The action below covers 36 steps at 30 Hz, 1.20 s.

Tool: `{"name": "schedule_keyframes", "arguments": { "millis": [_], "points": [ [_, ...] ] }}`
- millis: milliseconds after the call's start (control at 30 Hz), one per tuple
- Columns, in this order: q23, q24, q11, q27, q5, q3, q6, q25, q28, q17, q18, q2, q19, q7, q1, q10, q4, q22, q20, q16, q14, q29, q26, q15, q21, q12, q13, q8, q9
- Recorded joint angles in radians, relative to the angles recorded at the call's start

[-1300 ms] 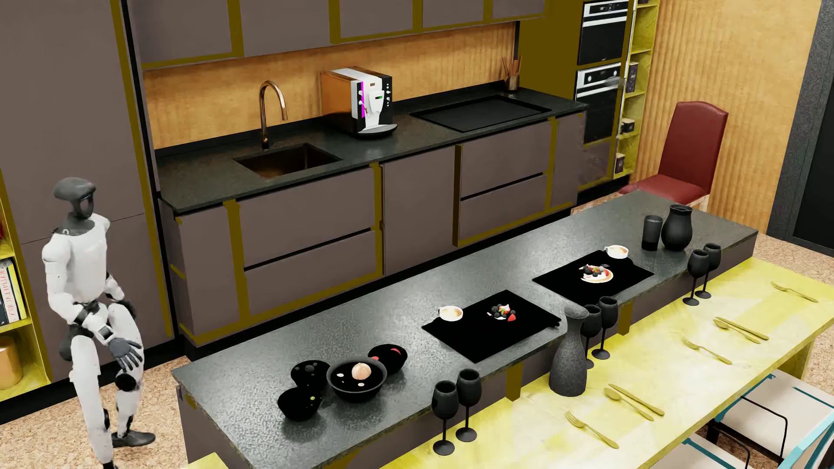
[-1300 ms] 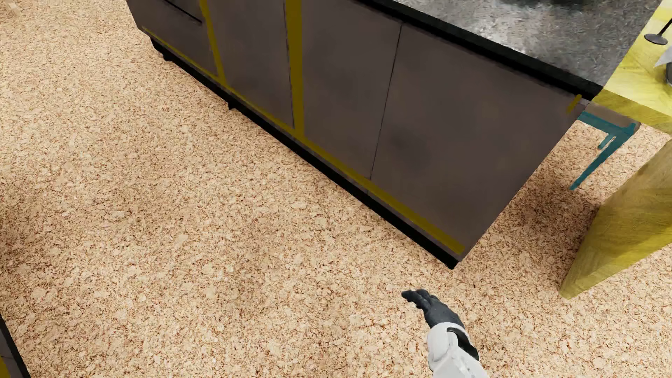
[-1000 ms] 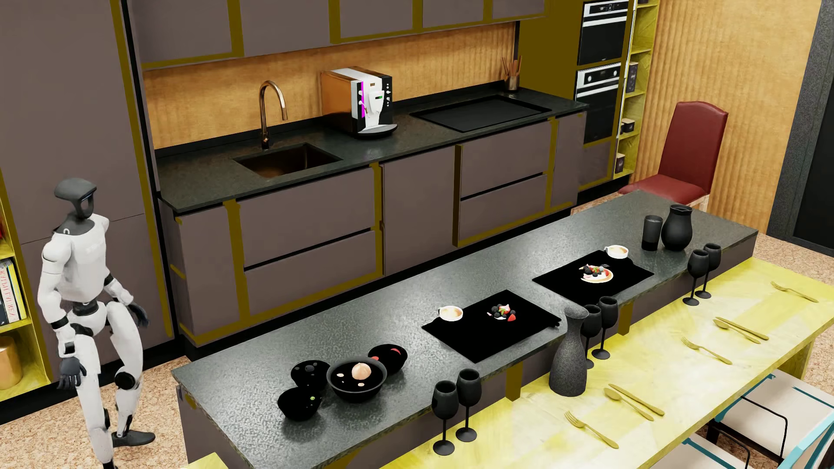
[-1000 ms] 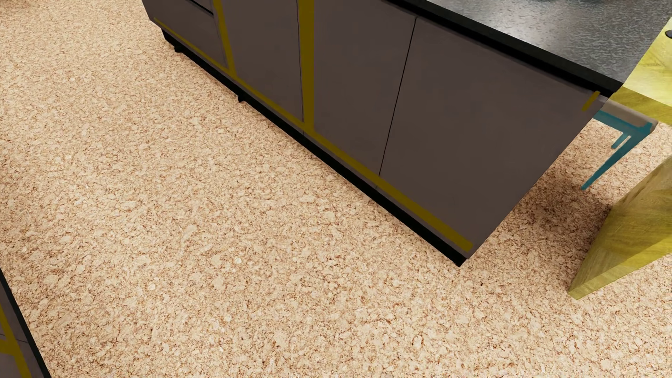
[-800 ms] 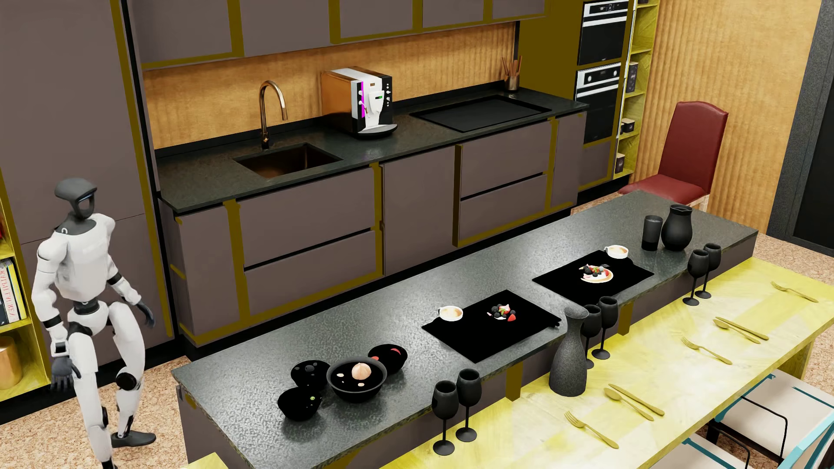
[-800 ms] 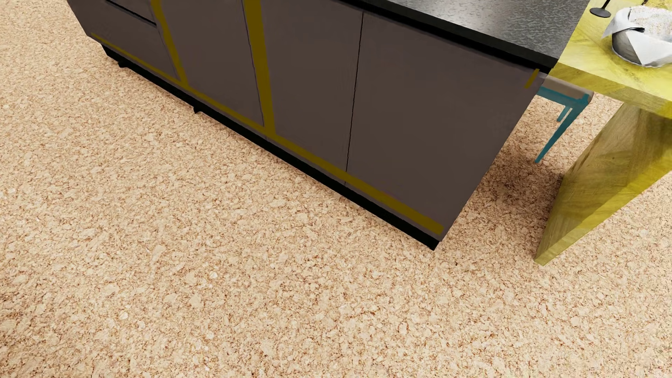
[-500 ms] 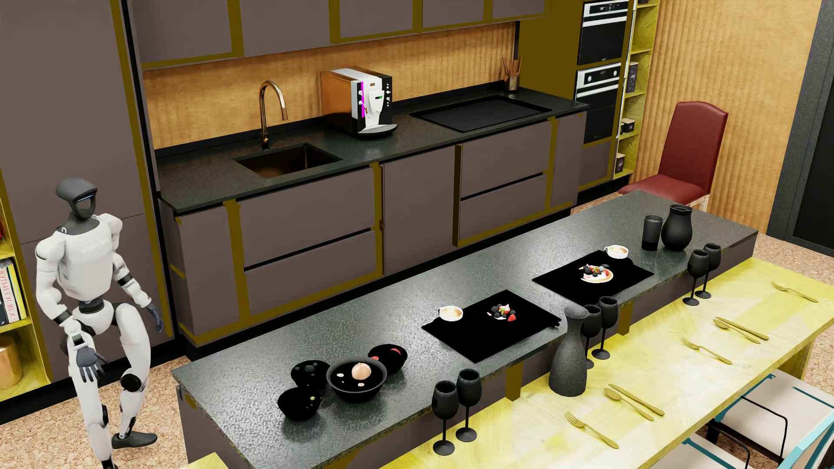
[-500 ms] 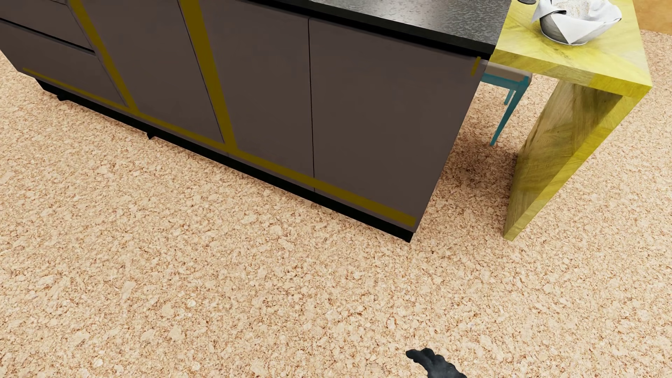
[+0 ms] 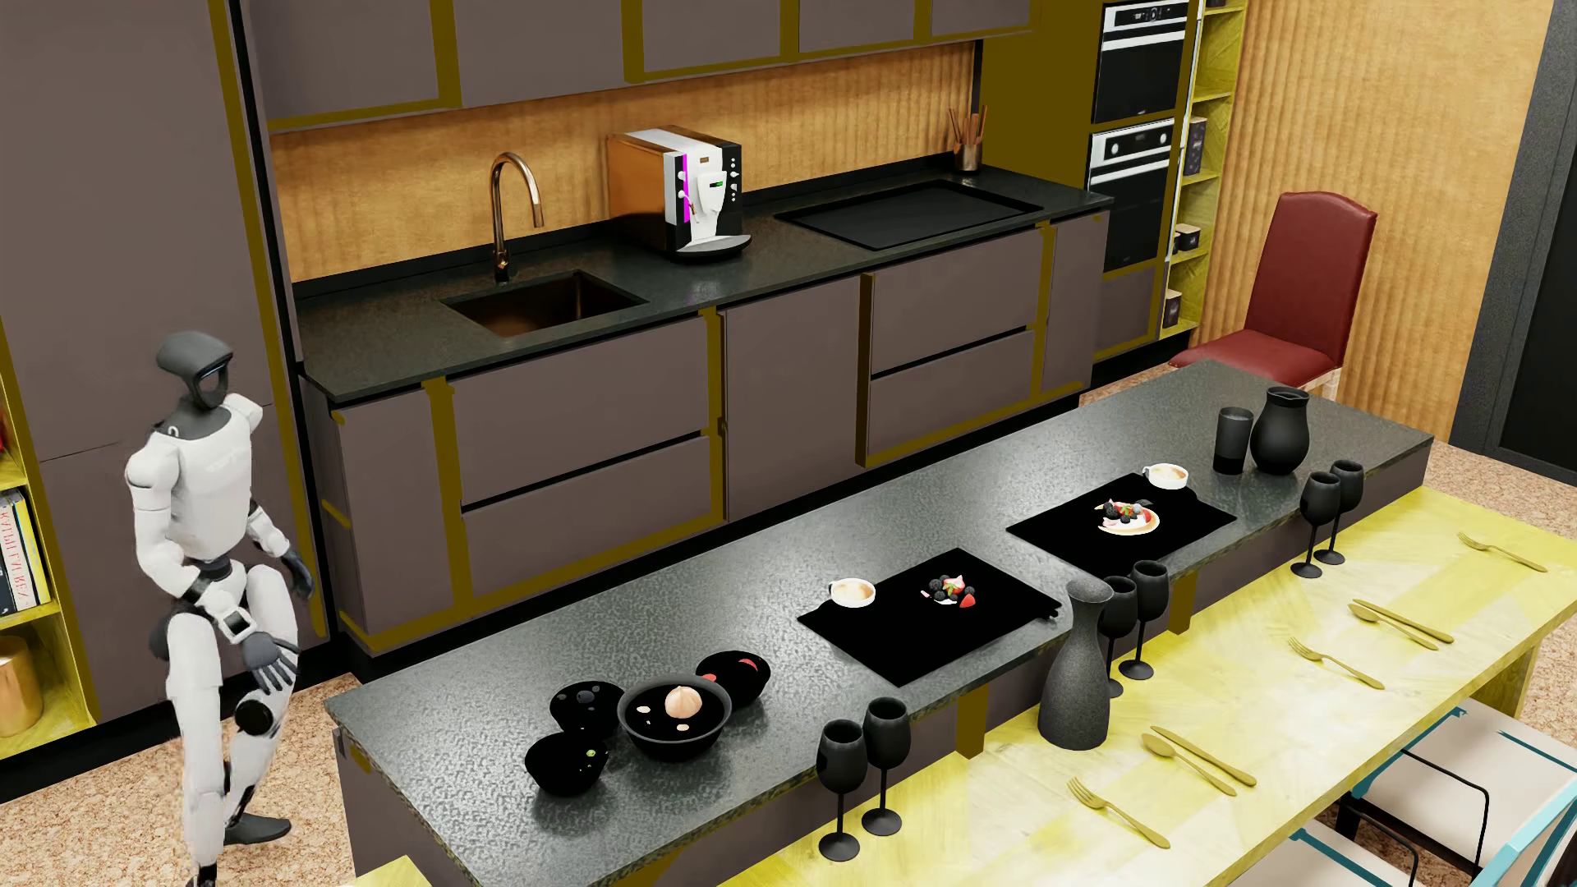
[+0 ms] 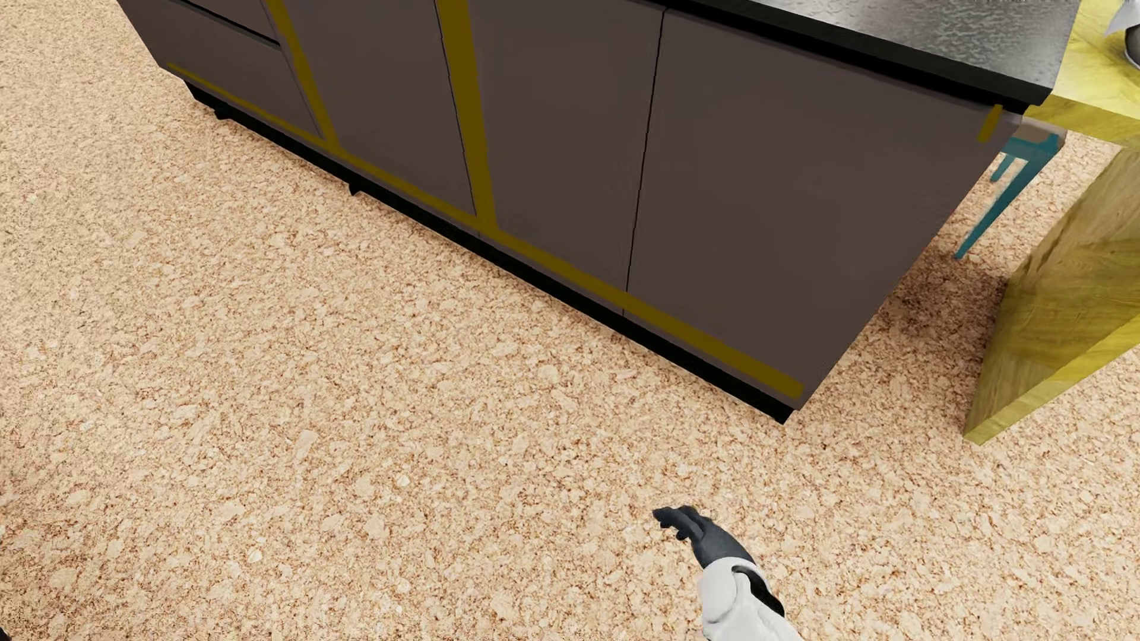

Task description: Head to chair

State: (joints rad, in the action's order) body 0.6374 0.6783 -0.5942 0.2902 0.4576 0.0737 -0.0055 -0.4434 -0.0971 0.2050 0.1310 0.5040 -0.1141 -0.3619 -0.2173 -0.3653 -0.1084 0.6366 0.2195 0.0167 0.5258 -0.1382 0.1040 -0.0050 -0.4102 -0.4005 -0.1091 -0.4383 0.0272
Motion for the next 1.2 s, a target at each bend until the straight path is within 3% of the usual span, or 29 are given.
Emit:
{"name": "schedule_keyframes", "arguments": {
  "millis": [33, 67, 133, 167, 233, 300, 400, 433, 467, 500, 533, 567, 600, 633, 667, 700, 767, 833, 900, 967, 1000, 1033, 1067, 1100, 1133, 1200],
  "points": [
    [-0.006, -0.02, -0.105, -0.006, -0.033, -0.011, 0.007, -0.022, -0.029, 0.005, 0.01, 0.06, -0.045, 0.033, -0.002, -0.004, -0.011, 0.0, 0.019, 0.006, 0.006, 0.018, -0.019, -0.034, -0.015, -0.011, -0.009, 0.114, -0.003],
    [-0.005, -0.039, -0.237, -0.009, -0.109, -0.023, 0.014, -0.043, -0.055, 0.007, 0.018, 0.132, -0.019, 0.066, -0.003, -0.008, -0.019, -0.001, 0.033, 0.007, 0.012, 0.026, -0.036, -0.076, -0.024, -0.015, -0.01, 0.248, -0.007],
    [0.005, -0.057, -0.471, -0.003, -0.308, -0.042, 0.023, -0.068, -0.083, 0.008, 0.047, 0.256, 0.104, 0.134, 0.003, -0.01, -0.035, -0.01, 0.026, -0.018, 0.019, 0.029, -0.067, -0.122, -0.016, 0.005, 0.022, 0.43, -0.011],
    [0.01, -0.055, -0.541, 0.001, -0.406, -0.05, 0.025, -0.069, -0.085, 0.009, 0.061, 0.309, 0.143, 0.167, 0.012, -0.006, -0.046, -0.017, 0.006, -0.043, 0.022, 0.026, -0.081, -0.14, 0.001, 0.03, 0.056, 0.462, -0.012],
    [0.027, -0.036, -0.538, 0.005, -0.492, -0.064, 0.024, -0.055, -0.08, 0.012, 0.079, 0.399, 0.211, 0.236, 0.04, 0.009, -0.075, -0.039, -0.056, -0.104, 0.03, 0.016, -0.104, -0.142, 0.041, 0.106, 0.146, 0.391, -0.015],
    [0.054, -0.018, -0.383, 0.022, -0.562, -0.087, 0.021, -0.047, -0.081, 0.024, 0.099, 0.469, 0.252, 0.322, 0.076, 0.01, -0.114, -0.064, -0.136, -0.158, 0.054, 0.028, -0.133, -0.145, 0.075, 0.208, 0.26, 0.339, -0.021],
    [0.105, 0.02, -0.003, 0.101, -0.659, -0.138, 0.024, -0.113, -0.055, 0.032, 0.117, 0.456, 0.297, 0.434, 0.159, -0.013, -0.146, -0.129, -0.269, -0.193, 0.044, 0.13, -0.148, -0.111, 0.095, 0.319, 0.402, 0.448, -0.033],
    [0.115, 0.011, -0.011, 0.123, -0.659, -0.158, 0.03, -0.151, -0.04, 0.027, 0.121, 0.435, 0.127, 0.453, 0.176, -0.055, -0.149, -0.141, -0.314, -0.195, -0.004, 0.164, -0.14, -0.061, 0.105, 0.343, 0.438, 0.462, -0.041],
    [0.121, -0.012, -0.064, 0.141, -0.631, -0.176, 0.036, -0.179, -0.03, 0.015, 0.12, 0.42, 0.092, 0.471, 0.171, -0.141, -0.157, -0.156, -0.351, -0.196, -0.078, 0.177, -0.131, -0.112, 0.129, 0.339, 0.466, 0.438, -0.051],
    [0.124, -0.042, -0.108, 0.154, -0.597, -0.195, 0.044, -0.191, -0.02, -0.005, -0.037, 0.386, 0.066, 0.465, 0.132, -0.282, -0.152, -0.169, -0.386, -0.193, -0.234, 0.17, -0.121, -0.158, 0.167, 0.314, 0.488, 0.421, -0.062],
    [0.127, -0.059, -0.127, 0.159, -0.557, -0.206, 0.049, -0.19, 0.007, -0.03, -0.343, 0.335, 0.042, 0.491, 0.068, -0.456, -0.162, -0.175, -0.426, -0.196, -0.43, 0.156, -0.108, -0.211, 0.204, 0.284, 0.503, 0.406, -0.071],
    [0.133, -0.049, -0.124, 0.152, -0.503, -0.221, 0.052, -0.182, 0.05, -0.057, -0.377, 0.271, 0.045, 0.409, -0.03, -0.655, -0.157, -0.178, -0.462, -0.208, -0.552, 0.152, -0.093, -0.262, 0.224, 0.26, 0.507, 0.375, -0.078],
    [0.143, -0.02, -0.094, 0.136, -0.462, -0.217, 0.055, -0.177, 0.075, -0.075, -0.379, 0.192, 0.061, 0.395, -0.139, -0.815, -0.117, -0.176, -0.474, -0.214, -0.508, 0.159, -0.078, -0.301, 0.222, 0.235, 0.492, 0.343, -0.081],
    [0.155, -0.001, -0.043, 0.121, -0.436, -0.199, 0.058, -0.183, 0.053, -0.075, -0.384, 0.099, 0.08, 0.376, -0.255, -0.914, -0.037, -0.161, -0.447, -0.197, -0.436, 0.17, -0.062, -0.328, 0.196, 0.205, 0.46, 0.318, -0.082],
    [0.171, -0.016, 0.015, 0.102, -0.422, -0.171, 0.059, -0.206, -0.007, -0.065, -0.359, 0.001, 0.098, 0.346, -0.357, -0.934, 0.046, -0.129, -0.382, -0.164, -0.363, 0.18, -0.046, -0.351, 0.159, 0.169, 0.414, 0.3, -0.081],
    [0.17, -0.056, 0.066, 0.083, -0.413, -0.14, 0.058, -0.235, -0.077, -0.046, -0.284, -0.094, 0.113, 0.312, -0.452, -0.894, 0.11, -0.085, -0.295, -0.13, -0.317, 0.191, -0.023, -0.378, 0.117, 0.143, 0.366, 0.28, -0.077],
    [0.104, -0.132, 0.128, 0.037, -0.406, -0.081, 0.05, -0.259, -0.174, 0.024, -0.208, -0.277, 0.142, 0.318, -0.6, -0.675, 0.142, -0.026, -0.145, -0.1, -0.274, 0.194, 0.035, -0.459, 0.051, 0.122, 0.261, 0.239, -0.071],
    [0.021, -0.182, 0.19, 0.01, -0.386, -0.037, 0.036, -0.233, -0.169, 0.097, -0.185, -0.461, 0.195, 0.364, -0.631, -0.248, 0.133, -0.037, -0.054, -0.13, -0.344, 0.157, 0.016, -0.513, 0.054, 0.065, 0.131, 0.22, -0.077],
    [-0.057, -0.188, 0.209, 0.039, -0.348, -0.007, 0.02, -0.163, -0.164, 0.12, -0.136, -0.612, 0.259, 0.327, -0.59, 0.068, 0.163, -0.044, -0.005, -0.138, -0.397, 0.076, -0.011, -0.482, 0.153, -0.008, 0.028, 0.241, -0.088],
    [-0.153, -0.165, 0.081, 0.046, -0.281, 0.011, 0.006, -0.133, -0.161, 0.136, -0.139, -0.669, 0.284, 0.173, -0.573, -0.127, 0.211, -0.029, 0.006, -0.107, -0.487, -0.037, -0.021, -0.276, 0.225, -0.067, 0.0, 0.301, -0.102],
    [-0.208, -0.152, -0.098, 0.032, -0.249, 0.017, -0.007, -0.124, -0.155, 0.148, -0.087, -0.623, 0.235, 0.157, -0.561, -0.252, 0.197, -0.013, 0.004, -0.087, -0.416, -0.074, -0.023, -0.059, 0.241, -0.071, 0.025, 0.347, -0.11],
    [-0.257, -0.139, -0.328, 0.02, -0.201, 0.017, -0.02, -0.111, -0.149, 0.153, -0.076, -0.525, 0.27, 0.147, -0.528, -0.325, 0.171, 0.006, -0.002, -0.074, -0.321, -0.089, -0.025, 0.122, 0.249, -0.051, 0.067, 0.365, -0.119],
    [-0.288, -0.125, -0.544, 0.018, -0.177, 0.009, -0.034, -0.102, -0.147, 0.149, -0.071, -0.389, 0.211, 0.144, -0.468, -0.33, 0.132, 0.022, -0.016, -0.064, -0.255, -0.079, -0.028, 0.127, 0.244, -0.01, 0.11, 0.397, -0.126],
    [-0.297, -0.111, -0.696, 0.025, -0.216, -0.004, -0.045, -0.101, -0.149, 0.137, -0.069, -0.236, 0.157, 0.149, -0.388, -0.282, 0.095, 0.035, -0.038, -0.059, -0.214, -0.051, -0.033, 0.03, 0.224, 0.045, 0.144, 0.446, -0.13],
    [-0.284, -0.097, -0.759, 0.034, -0.26, -0.017, -0.049, -0.103, -0.149, 0.116, -0.077, -0.087, 0.15, 0.164, -0.292, -0.197, 0.068, 0.045, -0.069, -0.06, -0.192, -0.012, -0.035, 0.003, 0.198, 0.109, 0.173, 0.462, -0.129],
    [-0.211, -0.058, -0.65, 0.038, -0.326, -0.044, -0.039, -0.109, -0.097, 0.078, -0.086, 0.138, 0.193, 0.208, -0.097, -0.015, 0.037, 0.048, -0.176, -0.066, -0.17, 0.071, -0.036, -0.064, 0.153, 0.234, 0.241, 0.424, -0.111]
  ]
}}
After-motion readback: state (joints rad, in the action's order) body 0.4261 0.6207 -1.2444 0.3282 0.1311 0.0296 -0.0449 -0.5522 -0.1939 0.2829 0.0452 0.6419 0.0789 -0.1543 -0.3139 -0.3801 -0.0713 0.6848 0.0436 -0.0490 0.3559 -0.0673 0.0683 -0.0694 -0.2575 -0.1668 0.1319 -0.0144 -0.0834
